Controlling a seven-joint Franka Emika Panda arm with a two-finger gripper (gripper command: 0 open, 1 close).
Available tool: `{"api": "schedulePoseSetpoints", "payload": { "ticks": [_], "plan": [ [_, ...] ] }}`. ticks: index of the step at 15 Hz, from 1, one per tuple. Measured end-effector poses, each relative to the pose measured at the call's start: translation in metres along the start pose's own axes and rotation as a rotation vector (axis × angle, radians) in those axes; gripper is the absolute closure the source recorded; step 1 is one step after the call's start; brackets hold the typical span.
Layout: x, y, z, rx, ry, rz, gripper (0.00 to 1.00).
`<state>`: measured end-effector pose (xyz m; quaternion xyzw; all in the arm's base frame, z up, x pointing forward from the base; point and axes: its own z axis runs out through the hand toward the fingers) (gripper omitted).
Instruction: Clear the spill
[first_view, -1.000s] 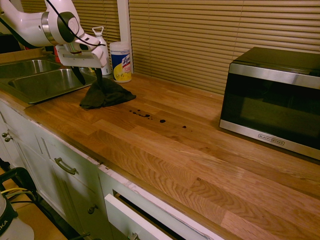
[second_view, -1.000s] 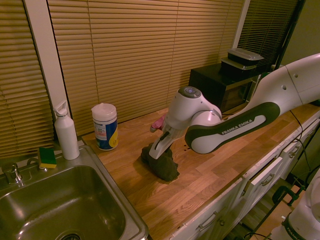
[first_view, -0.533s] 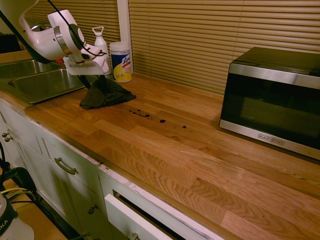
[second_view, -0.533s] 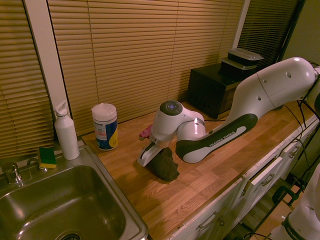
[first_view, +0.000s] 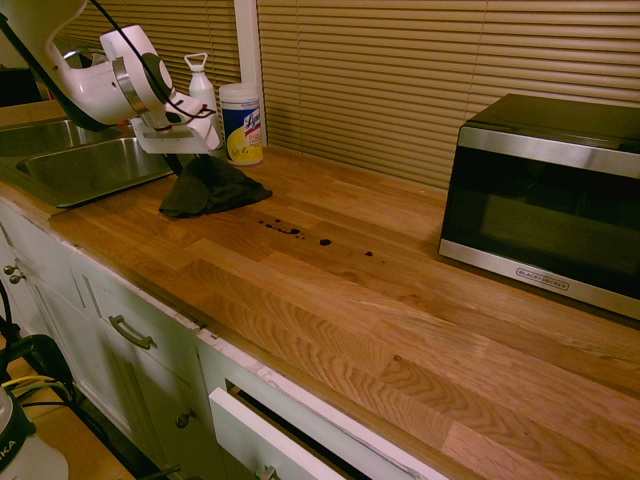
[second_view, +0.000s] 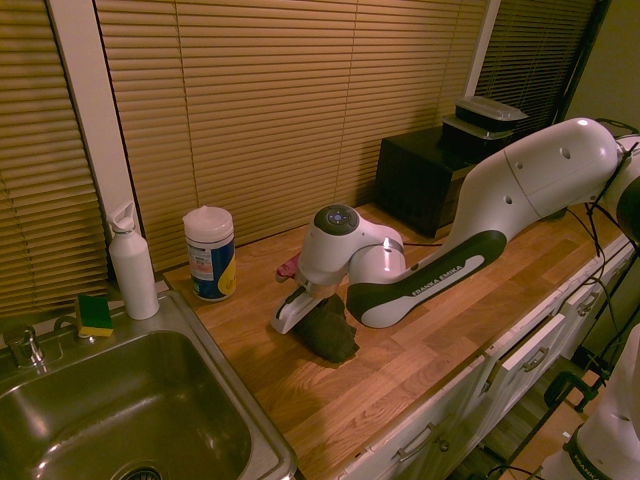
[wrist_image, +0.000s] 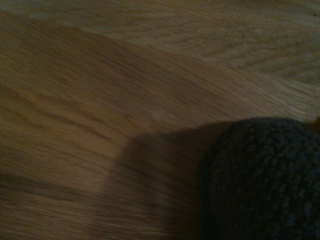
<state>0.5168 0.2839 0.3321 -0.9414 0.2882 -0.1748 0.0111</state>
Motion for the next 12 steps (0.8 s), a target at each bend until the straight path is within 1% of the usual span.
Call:
{"api": "schedulePoseSetpoints", "payload": {
  "ticks": [6, 12],
  "plan": [
    [0.010, 0.002, 0.003, -0.004, -0.002, 0.027, 1.00],
    [0.032, 0.016, 0.010, -0.025, -0.034, 0.104, 1.00]
  ]
}}
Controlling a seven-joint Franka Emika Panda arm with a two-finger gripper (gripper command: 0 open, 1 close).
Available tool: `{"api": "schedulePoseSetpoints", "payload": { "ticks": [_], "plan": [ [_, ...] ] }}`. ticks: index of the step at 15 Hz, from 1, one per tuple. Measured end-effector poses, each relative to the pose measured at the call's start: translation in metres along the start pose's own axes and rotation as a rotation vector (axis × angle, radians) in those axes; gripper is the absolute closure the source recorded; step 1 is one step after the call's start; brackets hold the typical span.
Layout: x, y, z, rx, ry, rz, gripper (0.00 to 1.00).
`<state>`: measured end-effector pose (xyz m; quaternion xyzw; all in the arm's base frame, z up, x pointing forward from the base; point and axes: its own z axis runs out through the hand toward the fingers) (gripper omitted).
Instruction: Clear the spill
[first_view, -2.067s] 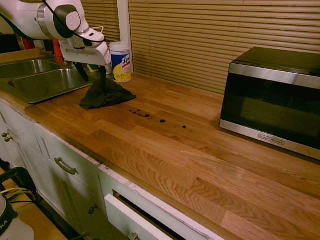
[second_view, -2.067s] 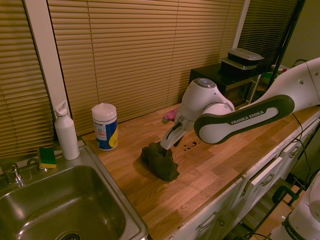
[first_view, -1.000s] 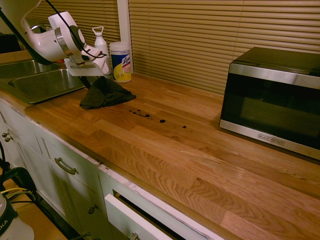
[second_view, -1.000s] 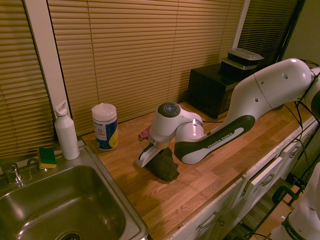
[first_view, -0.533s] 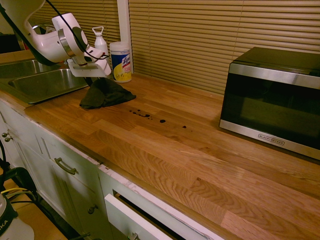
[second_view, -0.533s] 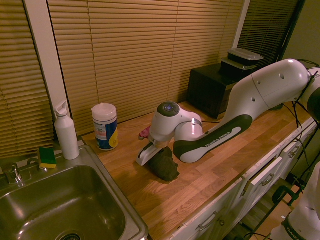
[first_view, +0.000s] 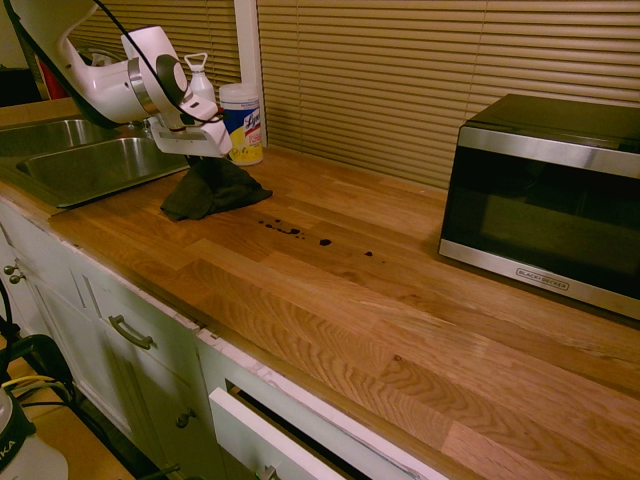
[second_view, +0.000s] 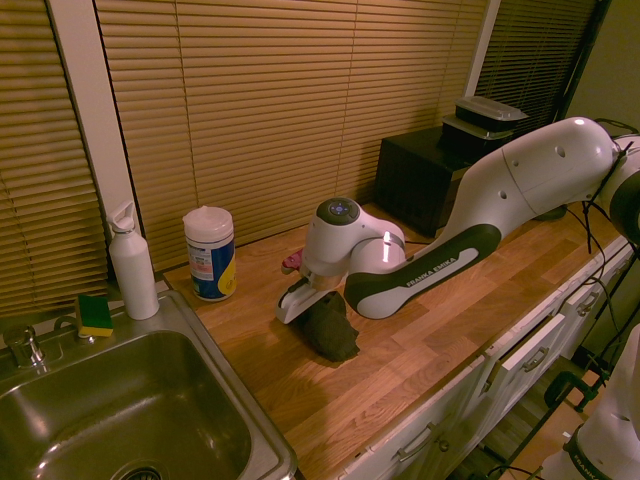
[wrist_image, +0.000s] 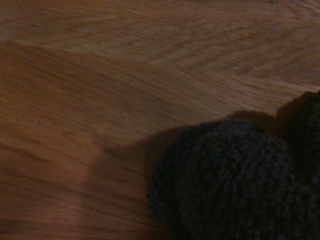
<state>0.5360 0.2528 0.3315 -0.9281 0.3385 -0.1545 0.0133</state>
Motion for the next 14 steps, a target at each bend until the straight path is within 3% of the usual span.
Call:
{"api": "schedulePoseSetpoints", "payload": {
  "ticks": [9, 14],
  "plan": [
    [0.053, 0.035, 0.010, 0.006, -0.005, 0.097, 1.00],
    [0.091, 0.087, 0.016, 0.025, -0.003, 0.169, 1.00]
  ]
}}
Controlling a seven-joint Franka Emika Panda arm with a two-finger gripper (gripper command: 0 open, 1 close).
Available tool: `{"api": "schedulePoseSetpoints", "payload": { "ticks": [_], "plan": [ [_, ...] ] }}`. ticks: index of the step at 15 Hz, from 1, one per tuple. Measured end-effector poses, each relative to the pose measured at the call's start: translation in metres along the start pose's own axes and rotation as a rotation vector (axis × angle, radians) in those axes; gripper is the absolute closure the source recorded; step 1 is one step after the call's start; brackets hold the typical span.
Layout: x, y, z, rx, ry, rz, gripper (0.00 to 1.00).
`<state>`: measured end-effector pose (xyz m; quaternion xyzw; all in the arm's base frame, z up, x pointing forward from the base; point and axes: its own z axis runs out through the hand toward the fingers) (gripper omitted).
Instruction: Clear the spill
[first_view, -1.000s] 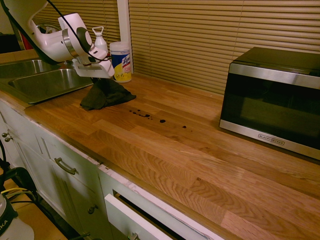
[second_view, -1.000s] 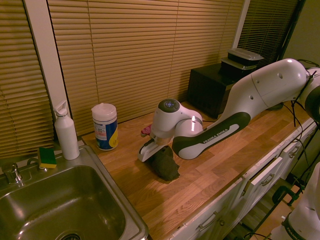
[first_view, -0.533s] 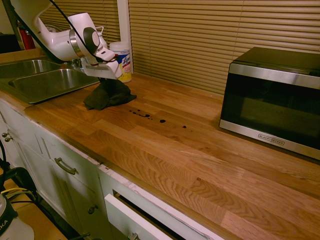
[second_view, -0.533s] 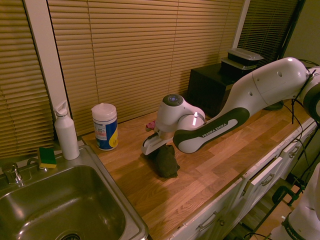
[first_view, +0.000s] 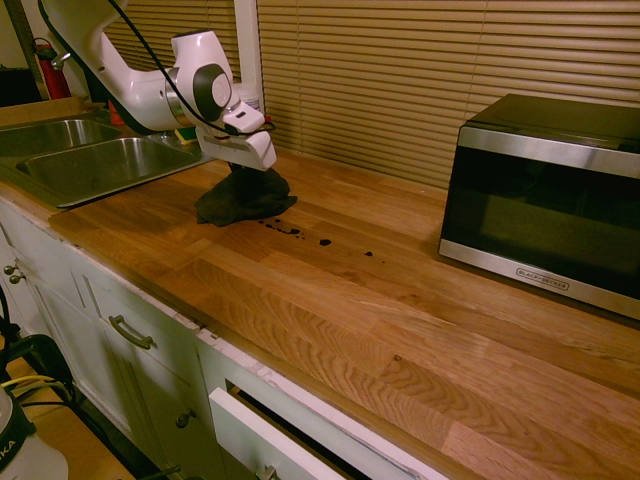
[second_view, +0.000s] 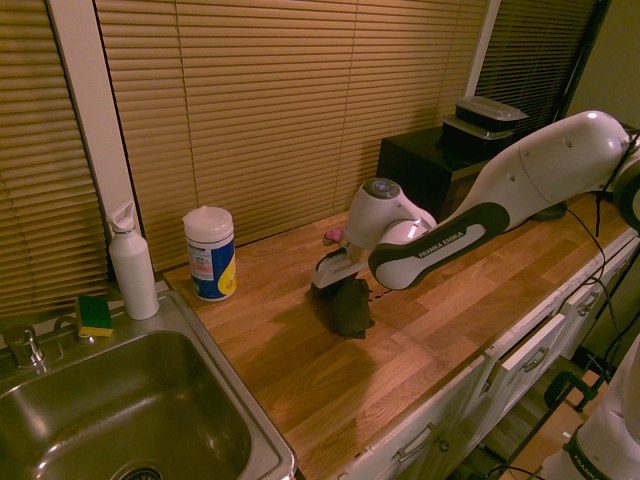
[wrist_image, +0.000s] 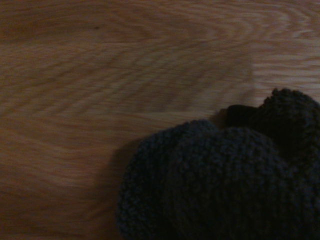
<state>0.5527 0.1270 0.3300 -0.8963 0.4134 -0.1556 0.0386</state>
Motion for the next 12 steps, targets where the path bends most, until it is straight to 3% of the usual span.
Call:
{"api": "schedulePoseSetpoints", "payload": {
  "ticks": [12],
  "plan": [
    [0.097, 0.116, 0.003, -0.041, 0.031, 0.141, 1.00]
  ]
}}
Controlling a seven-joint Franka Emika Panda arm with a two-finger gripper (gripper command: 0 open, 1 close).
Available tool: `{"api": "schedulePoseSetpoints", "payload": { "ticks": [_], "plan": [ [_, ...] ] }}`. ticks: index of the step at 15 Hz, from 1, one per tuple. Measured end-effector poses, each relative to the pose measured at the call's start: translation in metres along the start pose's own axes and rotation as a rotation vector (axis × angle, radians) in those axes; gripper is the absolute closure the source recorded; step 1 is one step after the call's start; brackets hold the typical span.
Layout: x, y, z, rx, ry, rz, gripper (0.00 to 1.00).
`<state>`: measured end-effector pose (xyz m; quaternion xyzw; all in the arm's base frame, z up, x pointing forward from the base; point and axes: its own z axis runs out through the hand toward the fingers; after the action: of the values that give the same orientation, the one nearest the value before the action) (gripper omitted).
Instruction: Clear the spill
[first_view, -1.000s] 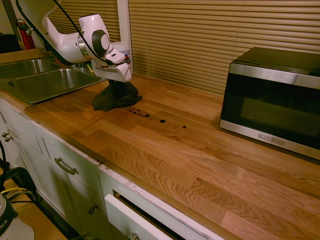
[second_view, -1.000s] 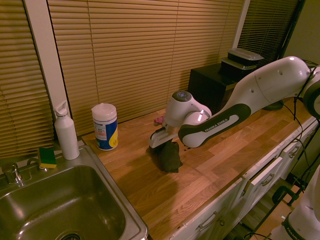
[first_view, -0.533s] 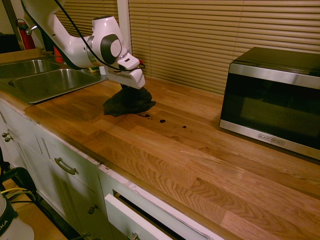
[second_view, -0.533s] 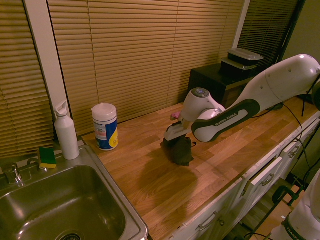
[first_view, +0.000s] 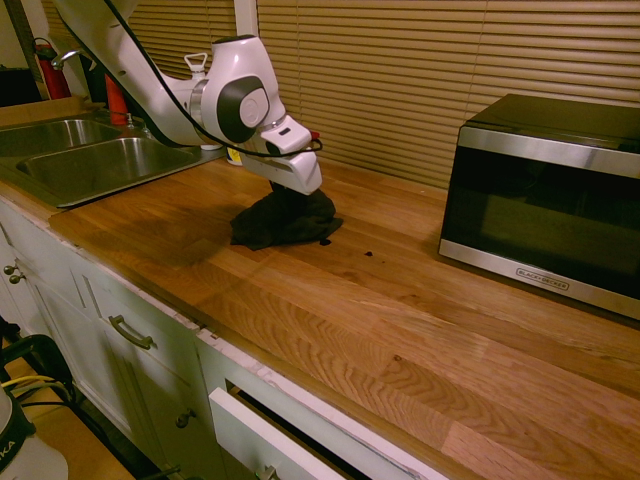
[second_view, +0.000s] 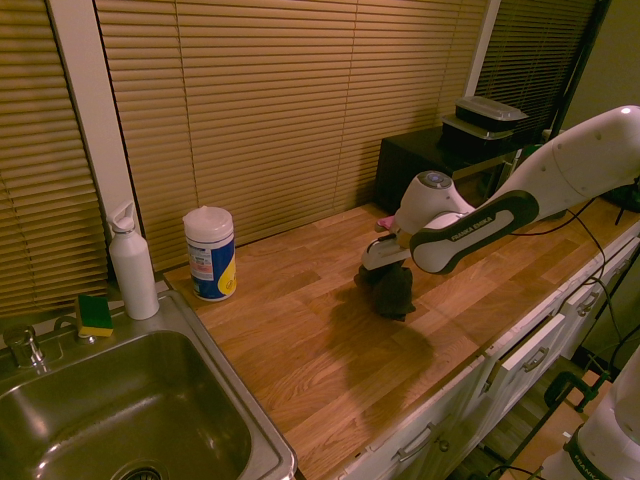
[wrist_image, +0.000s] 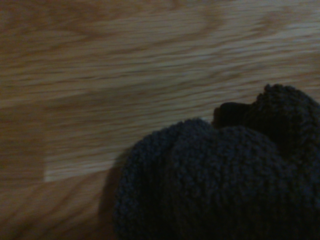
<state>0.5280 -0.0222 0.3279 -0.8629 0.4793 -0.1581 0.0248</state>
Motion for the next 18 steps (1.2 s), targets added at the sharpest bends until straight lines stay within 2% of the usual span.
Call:
{"api": "schedulePoseSetpoints", "payload": {
  "ticks": [6, 10, 13, 18],
  "plan": [
    [0.050, 0.040, 0.005, -0.022, 0.009, 0.071, 1.00],
    [0.051, 0.041, 0.003, -0.019, 0.003, 0.066, 1.00],
    [0.036, 0.029, 0.001, -0.018, -0.008, 0.035, 1.00],
    [-0.034, -0.016, -0.008, -0.020, -0.054, -0.036, 1.00]
  ]
}}
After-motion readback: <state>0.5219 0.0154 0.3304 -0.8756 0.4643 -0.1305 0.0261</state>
